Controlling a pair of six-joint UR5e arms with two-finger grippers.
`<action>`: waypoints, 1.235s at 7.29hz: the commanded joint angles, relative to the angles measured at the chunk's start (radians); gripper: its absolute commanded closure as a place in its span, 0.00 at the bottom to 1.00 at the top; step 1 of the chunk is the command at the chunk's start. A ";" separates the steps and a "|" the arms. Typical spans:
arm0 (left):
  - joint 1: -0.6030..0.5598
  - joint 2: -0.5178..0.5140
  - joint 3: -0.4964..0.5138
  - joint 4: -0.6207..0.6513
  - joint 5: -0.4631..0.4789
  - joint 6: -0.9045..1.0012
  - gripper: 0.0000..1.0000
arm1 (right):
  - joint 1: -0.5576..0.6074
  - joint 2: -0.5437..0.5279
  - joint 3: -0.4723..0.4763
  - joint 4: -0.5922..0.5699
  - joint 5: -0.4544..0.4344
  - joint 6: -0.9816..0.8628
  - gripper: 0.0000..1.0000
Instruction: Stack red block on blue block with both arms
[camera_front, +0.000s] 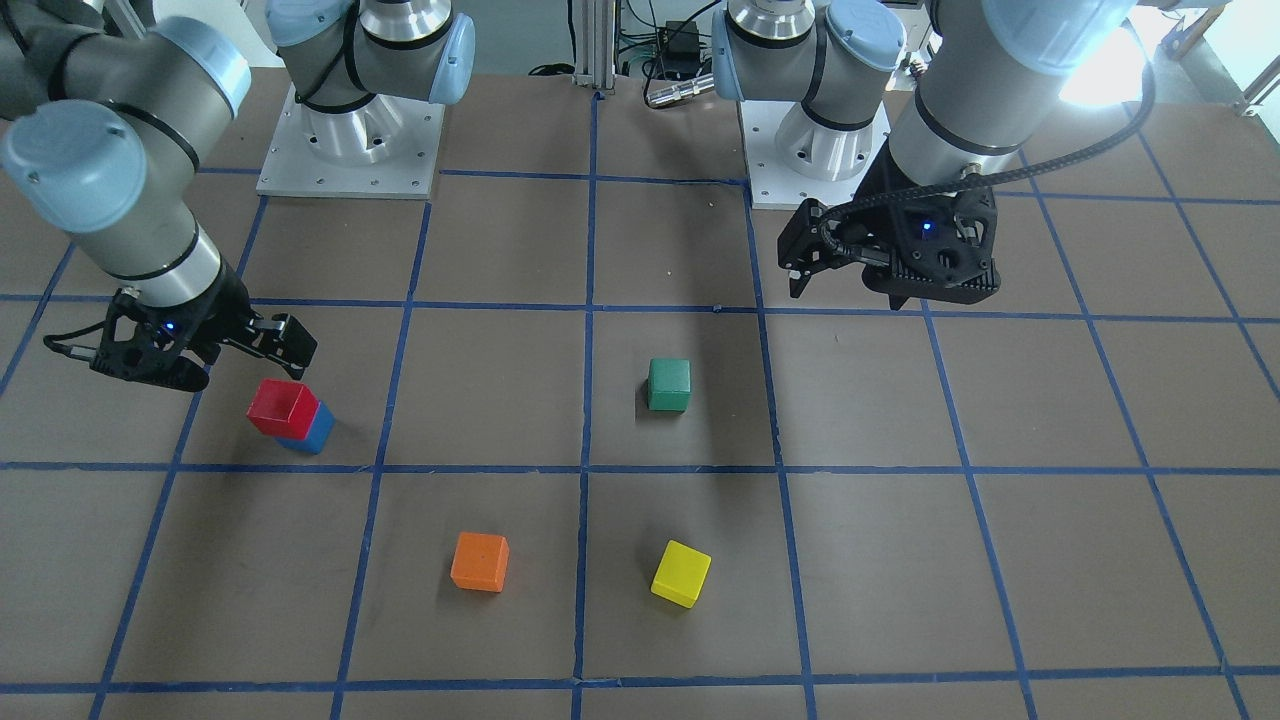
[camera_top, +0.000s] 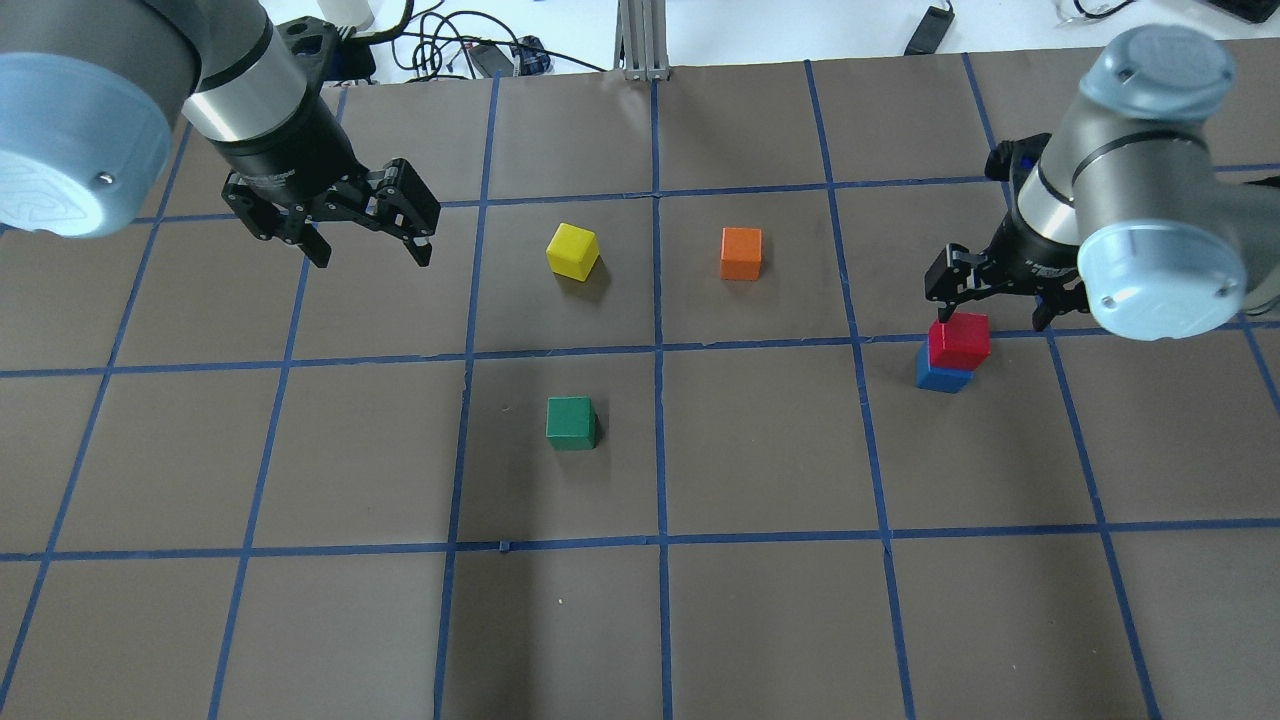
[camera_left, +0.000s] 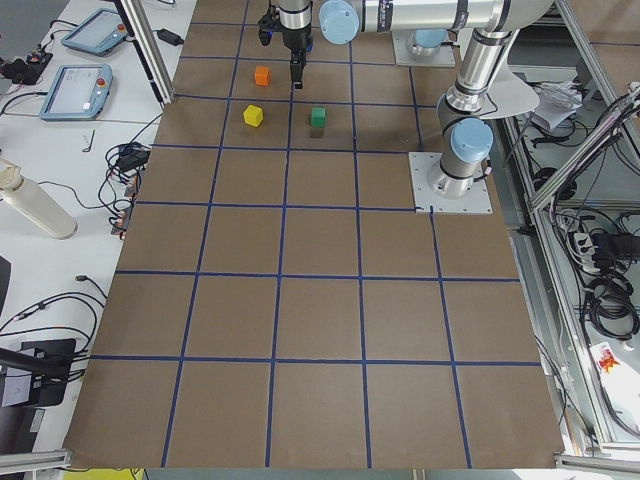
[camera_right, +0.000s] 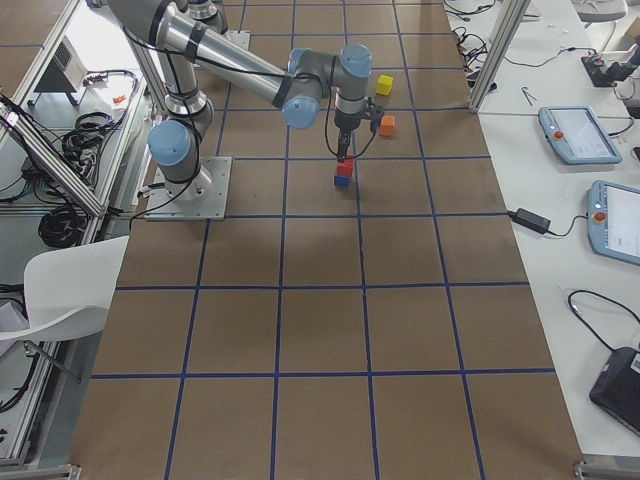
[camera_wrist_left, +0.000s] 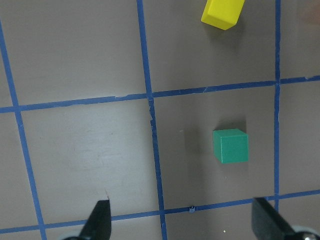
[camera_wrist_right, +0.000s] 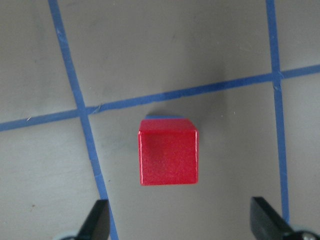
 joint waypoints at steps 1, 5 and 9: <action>0.000 0.004 0.003 0.000 -0.001 0.000 0.00 | 0.049 -0.095 -0.146 0.219 0.014 0.015 0.00; -0.037 0.019 0.019 0.015 0.013 -0.005 0.00 | 0.218 -0.103 -0.251 0.280 0.040 0.078 0.00; -0.054 0.004 0.031 0.077 0.107 -0.020 0.00 | 0.221 -0.072 -0.289 0.267 0.054 0.115 0.00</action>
